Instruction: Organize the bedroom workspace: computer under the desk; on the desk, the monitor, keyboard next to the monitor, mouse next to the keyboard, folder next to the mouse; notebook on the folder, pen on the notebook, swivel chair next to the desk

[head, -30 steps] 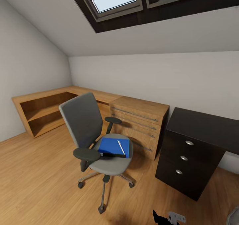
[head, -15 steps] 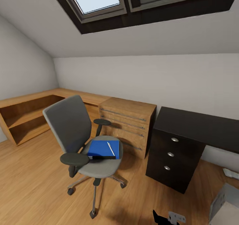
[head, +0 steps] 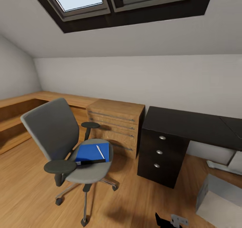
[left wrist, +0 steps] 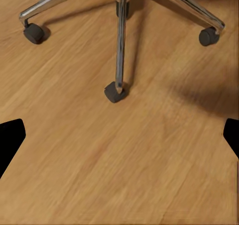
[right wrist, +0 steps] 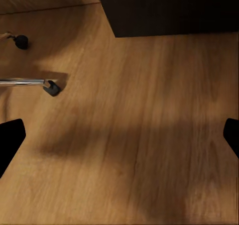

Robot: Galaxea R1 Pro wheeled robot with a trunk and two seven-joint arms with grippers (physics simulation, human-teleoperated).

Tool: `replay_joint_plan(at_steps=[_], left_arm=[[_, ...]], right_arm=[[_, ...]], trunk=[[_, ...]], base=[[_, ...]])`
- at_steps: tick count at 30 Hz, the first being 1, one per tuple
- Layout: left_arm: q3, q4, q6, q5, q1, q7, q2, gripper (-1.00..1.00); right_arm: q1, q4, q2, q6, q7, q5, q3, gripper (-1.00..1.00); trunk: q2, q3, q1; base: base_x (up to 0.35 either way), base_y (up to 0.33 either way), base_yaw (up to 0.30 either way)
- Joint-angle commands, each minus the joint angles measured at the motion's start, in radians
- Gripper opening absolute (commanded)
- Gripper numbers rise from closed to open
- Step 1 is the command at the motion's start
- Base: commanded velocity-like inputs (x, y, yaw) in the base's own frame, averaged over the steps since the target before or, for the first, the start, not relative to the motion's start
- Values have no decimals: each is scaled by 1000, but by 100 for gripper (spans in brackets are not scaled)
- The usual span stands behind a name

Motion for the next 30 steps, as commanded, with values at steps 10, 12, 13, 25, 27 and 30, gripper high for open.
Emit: replay_joint_plan(at_steps=[10, 12, 13, 25, 27, 30], left_arm=[[2, 2, -4, 7, 0, -4, 0, 100], [2, 2, -4, 7, 0, -4, 0, 100], [2, 2, -4, 7, 0, -4, 0, 100], [2, 2, -4, 7, 0, -5, 0, 100], [2, 2, -4, 7, 0, -5, 0, 100], [2, 2, -4, 7, 0, -5, 0, 100]], right_arm=[[-1, 0, -4, -4, 10, -9, -4, 100], [-1, 0, -4, -4, 10, -9, -4, 100], [-1, 0, -4, -4, 10, -9, -4, 100], [-1, 0, -4, -4, 10, -8, -4, 100], [-1, 0, -4, -4, 10, -8, -4, 100], [-1, 0, -4, -4, 10, -8, -3, 100]], trunk=[[0, -5, 0], [0, -5, 0], [0, -5, 0], [0, -5, 0], [0, -5, 0], [0, -5, 0]], base=[[-111, -7, -121], [-277, -52, -17], [-287, -59, -12], [-311, -37, -3], [-322, -4, 0], [-323, -2, 0]])
